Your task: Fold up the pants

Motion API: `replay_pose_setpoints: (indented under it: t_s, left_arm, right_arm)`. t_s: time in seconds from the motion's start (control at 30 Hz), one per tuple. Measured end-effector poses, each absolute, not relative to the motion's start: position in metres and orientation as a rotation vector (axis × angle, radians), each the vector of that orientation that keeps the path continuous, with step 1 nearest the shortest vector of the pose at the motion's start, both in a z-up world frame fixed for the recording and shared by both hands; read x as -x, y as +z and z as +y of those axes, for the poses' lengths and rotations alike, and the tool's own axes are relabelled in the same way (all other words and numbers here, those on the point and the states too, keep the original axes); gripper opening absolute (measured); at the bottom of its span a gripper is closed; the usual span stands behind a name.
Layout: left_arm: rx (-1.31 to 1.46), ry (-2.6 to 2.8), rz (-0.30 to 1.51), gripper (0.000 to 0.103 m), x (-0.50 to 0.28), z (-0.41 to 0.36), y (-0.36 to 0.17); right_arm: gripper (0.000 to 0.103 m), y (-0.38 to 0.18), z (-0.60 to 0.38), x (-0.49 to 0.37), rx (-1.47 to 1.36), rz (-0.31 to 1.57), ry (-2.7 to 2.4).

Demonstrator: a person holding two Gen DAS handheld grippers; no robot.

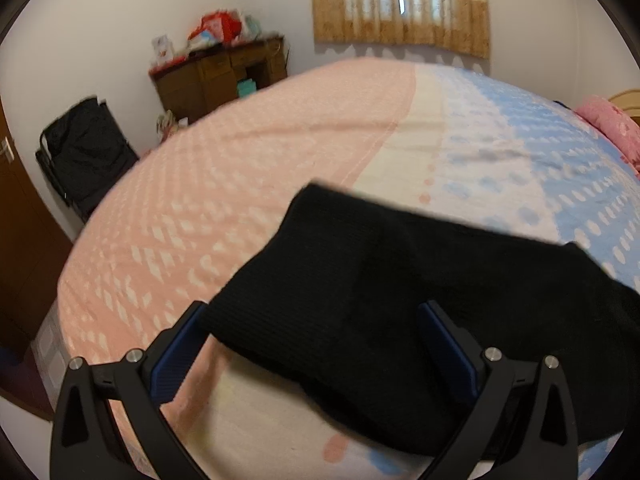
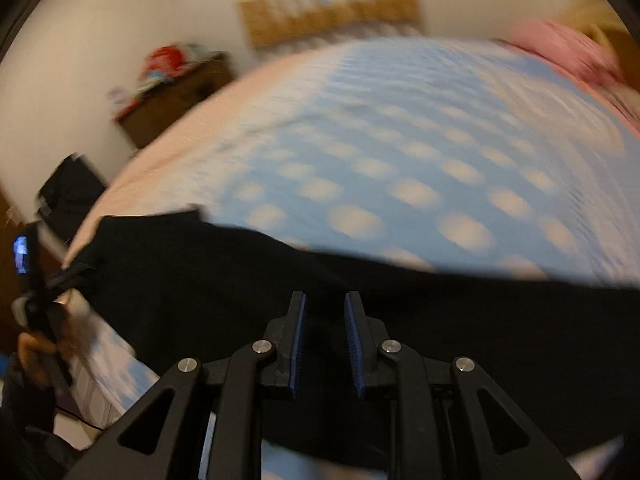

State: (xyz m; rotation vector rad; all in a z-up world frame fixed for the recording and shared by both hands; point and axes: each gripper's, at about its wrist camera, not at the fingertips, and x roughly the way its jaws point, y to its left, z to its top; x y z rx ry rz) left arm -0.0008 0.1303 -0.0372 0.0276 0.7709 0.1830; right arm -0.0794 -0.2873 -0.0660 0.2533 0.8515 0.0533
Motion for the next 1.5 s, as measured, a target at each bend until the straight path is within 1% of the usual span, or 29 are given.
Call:
replay_pose_setpoints:
  t_s: [0.13, 0.27, 0.33, 0.4, 0.43, 0.53, 0.7, 0.83, 0.87, 0.9, 0.93, 0.97, 1.0, 1.1, 1.3, 1.37, 1.47, 1.5]
  left_arm:
    - [-0.053, 0.090, 0.694, 0.103, 0.009, 0.102, -0.012]
    - [-0.119, -0.009, 0.669, 0.103, 0.012, 0.061, -0.004]
    - [-0.135, -0.064, 0.678, 0.103, 0.016, 0.041, -0.005]
    - [-0.150, -0.108, 0.689, 0.103, 0.021, 0.026, -0.006]
    - [-0.169, -0.122, 0.693, 0.103, 0.023, 0.019, -0.007]
    - [-0.223, -0.136, 0.707, 0.103, 0.027, 0.002, -0.012]
    - [-0.266, -0.154, 0.724, 0.103, 0.032, -0.025, -0.016]
    - [-0.279, -0.148, 0.752, 0.103, 0.031, -0.037, -0.025]
    - [-0.282, -0.146, 0.765, 0.103, 0.030, -0.039, -0.028]
    - [-0.283, -0.144, 0.776, 0.103, 0.030, -0.041, -0.031]
    - [-0.281, -0.139, 0.790, 0.103, 0.029, -0.043, -0.034]
    - [-0.275, -0.136, 0.805, 0.103, 0.029, -0.043, -0.036]
    - [-0.269, -0.135, 0.814, 0.103, 0.029, -0.044, -0.037]
    - [-0.252, -0.132, 0.839, 0.103, 0.027, -0.046, -0.041]
    - [-0.248, -0.112, 0.830, 0.103, 0.028, -0.050, -0.039]
    - [-0.242, -0.104, 0.838, 0.103, 0.027, -0.050, -0.041]
    - [-0.249, -0.091, 0.859, 0.103, 0.026, -0.051, -0.048]
    - [-0.253, -0.089, 0.860, 0.103, 0.026, -0.051, -0.050]
  right_arm:
    - [0.021, -0.071, -0.381, 0.126, -0.424, 0.845, -0.203]
    - [0.021, -0.056, -0.473, 0.165, -0.483, 0.776, -0.480]
    - [0.026, -0.049, -0.508, 0.182, -0.533, 0.736, -0.539]
    - [0.036, -0.046, -0.538, 0.190, -0.539, 0.733, -0.571]
    - [0.037, -0.047, -0.551, 0.191, -0.522, 0.751, -0.573]
    - [0.037, -0.056, -0.573, 0.189, -0.485, 0.826, -0.571]
    - [0.037, -0.066, -0.581, 0.181, -0.338, 0.881, -0.546]
    - [0.037, -0.083, -0.594, 0.168, -0.363, 0.932, -0.496]
    - [0.034, -0.085, -0.592, 0.167, -0.345, 0.933, -0.492]
    - [0.023, -0.085, -0.591, 0.166, -0.323, 0.933, -0.490]
    - [0.017, -0.085, -0.591, 0.167, -0.310, 0.929, -0.492]
    - [0.012, -0.083, -0.592, 0.169, -0.316, 0.921, -0.491]
    - [0.011, -0.081, -0.592, 0.172, -0.332, 0.899, -0.486]
    - [0.010, -0.068, -0.588, 0.178, -0.312, 0.826, -0.482]
    - [0.010, -0.049, -0.588, 0.184, -0.310, 0.698, -0.482]
    - [0.010, -0.055, -0.593, 0.177, -0.310, 0.722, -0.496]
    - [0.011, -0.078, -0.606, 0.166, -0.380, 0.813, -0.502]
    - [0.015, -0.087, -0.611, 0.165, -0.410, 0.839, -0.496]
